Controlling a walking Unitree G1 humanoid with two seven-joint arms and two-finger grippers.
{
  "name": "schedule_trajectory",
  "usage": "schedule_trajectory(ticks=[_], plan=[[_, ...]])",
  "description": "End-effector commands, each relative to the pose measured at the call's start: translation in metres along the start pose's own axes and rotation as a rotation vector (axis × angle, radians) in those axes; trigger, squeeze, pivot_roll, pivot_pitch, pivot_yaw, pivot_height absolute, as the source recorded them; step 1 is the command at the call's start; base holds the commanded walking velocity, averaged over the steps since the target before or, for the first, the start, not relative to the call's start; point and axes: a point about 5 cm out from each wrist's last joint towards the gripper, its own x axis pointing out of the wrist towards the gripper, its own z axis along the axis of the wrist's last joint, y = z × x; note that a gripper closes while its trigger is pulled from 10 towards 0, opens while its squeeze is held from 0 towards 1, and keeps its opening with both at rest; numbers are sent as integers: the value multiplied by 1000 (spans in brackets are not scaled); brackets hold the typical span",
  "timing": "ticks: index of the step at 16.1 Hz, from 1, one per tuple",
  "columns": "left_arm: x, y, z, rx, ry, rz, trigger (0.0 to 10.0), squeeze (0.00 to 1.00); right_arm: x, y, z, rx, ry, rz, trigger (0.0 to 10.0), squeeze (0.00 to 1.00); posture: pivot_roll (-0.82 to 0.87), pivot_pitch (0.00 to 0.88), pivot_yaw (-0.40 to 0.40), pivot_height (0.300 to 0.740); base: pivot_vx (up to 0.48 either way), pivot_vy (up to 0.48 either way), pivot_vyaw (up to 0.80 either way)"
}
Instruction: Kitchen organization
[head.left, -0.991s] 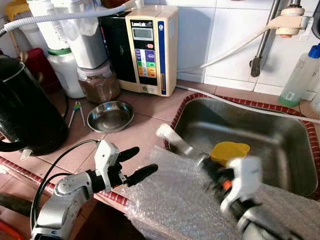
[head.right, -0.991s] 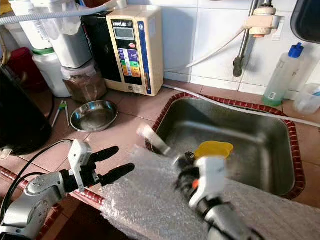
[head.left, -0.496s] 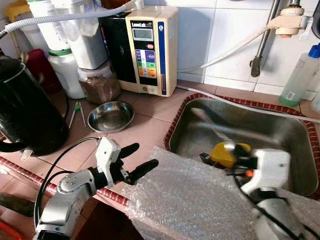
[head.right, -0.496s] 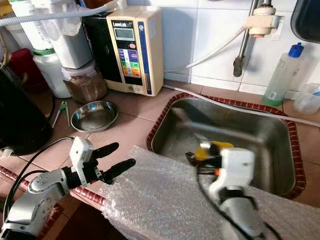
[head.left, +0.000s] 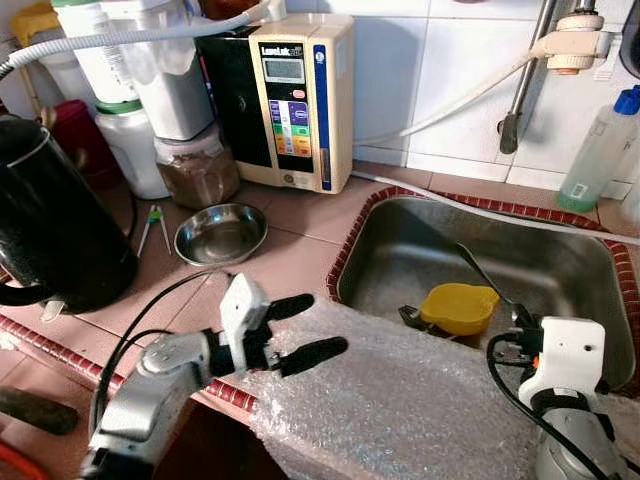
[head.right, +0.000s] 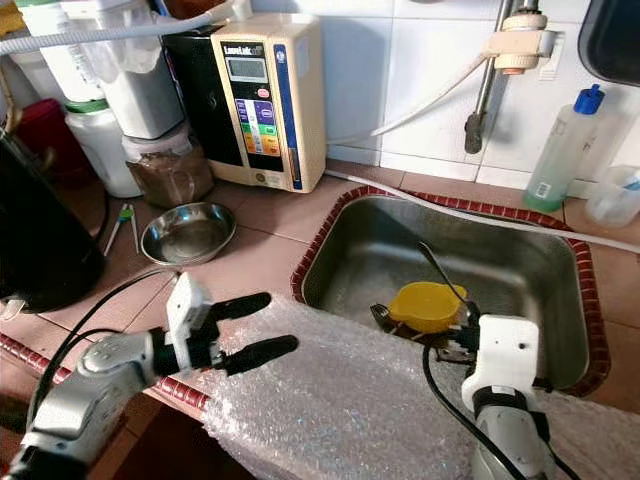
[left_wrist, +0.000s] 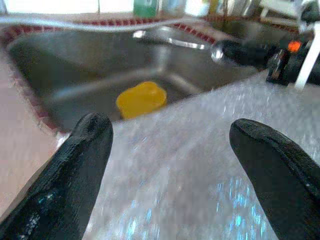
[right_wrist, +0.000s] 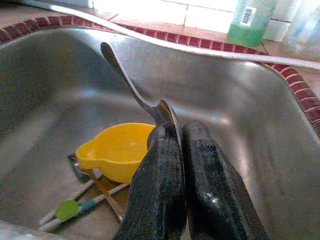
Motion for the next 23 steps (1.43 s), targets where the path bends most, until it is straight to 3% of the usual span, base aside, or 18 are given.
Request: schedule_trajectory(ticks=[1,3,4,6,7,8,15,17,18,19,22,23], plan=[[1,4,6,14,-14,26,10000,0,1,-2,2,-9,-20,-14,0,0,-81,0,102,740,0,0,0],[12,3,16,25,-49,2,10000,0,3,-3,-3,-35,-6,-25,0,0,-89,0,96,740,0,0,0],[17,3,16,30,-50,-7,10000,0,5,-8,-10,-97,33,-63,0,0,-89,0,94,740,0,0,0],[23,-1,10,28,-42,-40,10000,0,8,-14,-13,-88,61,-107,0,0,-99,0,94,740,0,0,0],[25,-2,9,24,-41,-45,10000,0,9,-16,-13,-82,64,-121,10000,1000,-100,0,94,740,0,0,0],[27,-4,7,24,-40,-51,10000,0,11,-19,-12,-33,58,-137,10000,1000,-102,0,94,740,0,0,0],[31,2,9,36,-67,-3,10000,0,17,-19,1,1,-11,-137,10000,1000,-109,0,91,740,0,0,0],[33,14,14,81,-105,145,10000,0,15,-10,12,1,-83,-92,10000,1000,-108,0,92,740,0,0,0],[33,26,17,120,-128,286,10000,0,12,1,19,37,-122,-34,10000,1000,-107,0,93,740,0,0,0],[33,34,22,106,-165,396,10000,0,9,16,25,78,-155,64,10000,1000,-106,0,94,740,0,0,0],[24,53,31,153,-200,630,10000,0,0,43,31,104,-181,224,10000,1000,-105,0,98,740,0,0,0],[21,58,32,180,-198,680,10000,973,-3,51,32,100,-184,279,10000,1000,-106,0,99,740,0,0,0]])
